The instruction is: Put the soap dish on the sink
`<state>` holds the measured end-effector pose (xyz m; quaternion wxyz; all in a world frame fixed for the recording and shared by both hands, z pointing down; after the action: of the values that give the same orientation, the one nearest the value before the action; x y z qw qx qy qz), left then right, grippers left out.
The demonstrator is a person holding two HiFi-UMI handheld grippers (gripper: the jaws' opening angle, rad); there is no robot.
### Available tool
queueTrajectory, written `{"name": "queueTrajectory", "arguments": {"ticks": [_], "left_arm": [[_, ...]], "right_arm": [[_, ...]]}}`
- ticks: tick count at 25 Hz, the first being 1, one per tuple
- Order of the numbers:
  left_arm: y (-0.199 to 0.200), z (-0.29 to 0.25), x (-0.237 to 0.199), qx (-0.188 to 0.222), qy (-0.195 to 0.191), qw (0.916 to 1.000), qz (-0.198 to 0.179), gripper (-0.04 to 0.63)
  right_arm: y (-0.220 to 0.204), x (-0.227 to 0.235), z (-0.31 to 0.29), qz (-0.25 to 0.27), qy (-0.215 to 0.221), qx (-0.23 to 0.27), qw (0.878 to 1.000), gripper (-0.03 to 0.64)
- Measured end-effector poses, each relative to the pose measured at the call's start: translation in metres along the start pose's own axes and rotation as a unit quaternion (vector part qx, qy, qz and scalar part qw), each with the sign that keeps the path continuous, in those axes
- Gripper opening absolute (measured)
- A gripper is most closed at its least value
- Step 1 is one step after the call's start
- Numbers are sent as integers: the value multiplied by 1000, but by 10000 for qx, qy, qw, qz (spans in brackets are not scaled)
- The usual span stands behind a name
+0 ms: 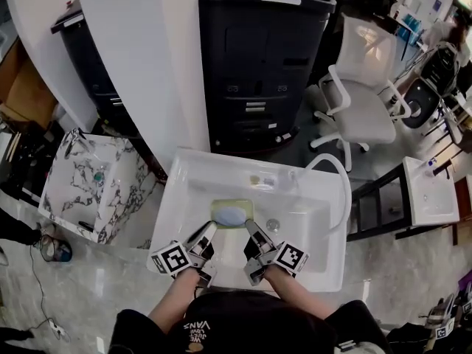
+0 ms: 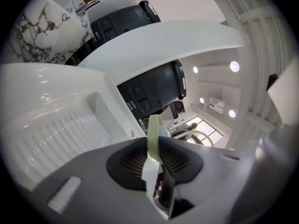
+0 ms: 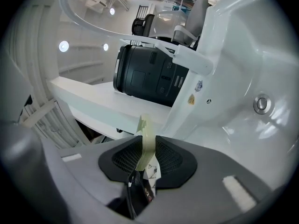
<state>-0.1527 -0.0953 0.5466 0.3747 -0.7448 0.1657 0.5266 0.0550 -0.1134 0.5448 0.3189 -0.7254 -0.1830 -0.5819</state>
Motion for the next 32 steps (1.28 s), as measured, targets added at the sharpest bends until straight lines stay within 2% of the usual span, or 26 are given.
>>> {"name": "queueTrajectory", "arguments": {"ticks": [3,6,11,32], "left_arm": [[10,-6,-7,-88,-12,10000,-36,127],[20,-11,-15,-171,-2,9998,-32,127],[33,-19,-35,-303,55,9995,38,128],[64,-53,-107,-542,305,9977,261,127]], "right_arm": [[4,1,-11,136,21,80,9999,89],[3,9,-17,10,-278,153,9995,89],[2,16,-41,-97,-19,297,9995,89],[2,73,-98,-298,-530,480,9970,89]]}}
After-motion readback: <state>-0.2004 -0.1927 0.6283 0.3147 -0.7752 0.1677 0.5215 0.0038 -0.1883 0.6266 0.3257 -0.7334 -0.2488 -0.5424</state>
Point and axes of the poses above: the fingertips, and each gripper's own axes: z backward along the fingers, x to its right, y out of its top, the point moved 7 cm from there along z, backward along the fingers, and after that the axes turned 6 degrees about -x, right-handed, at the moved point
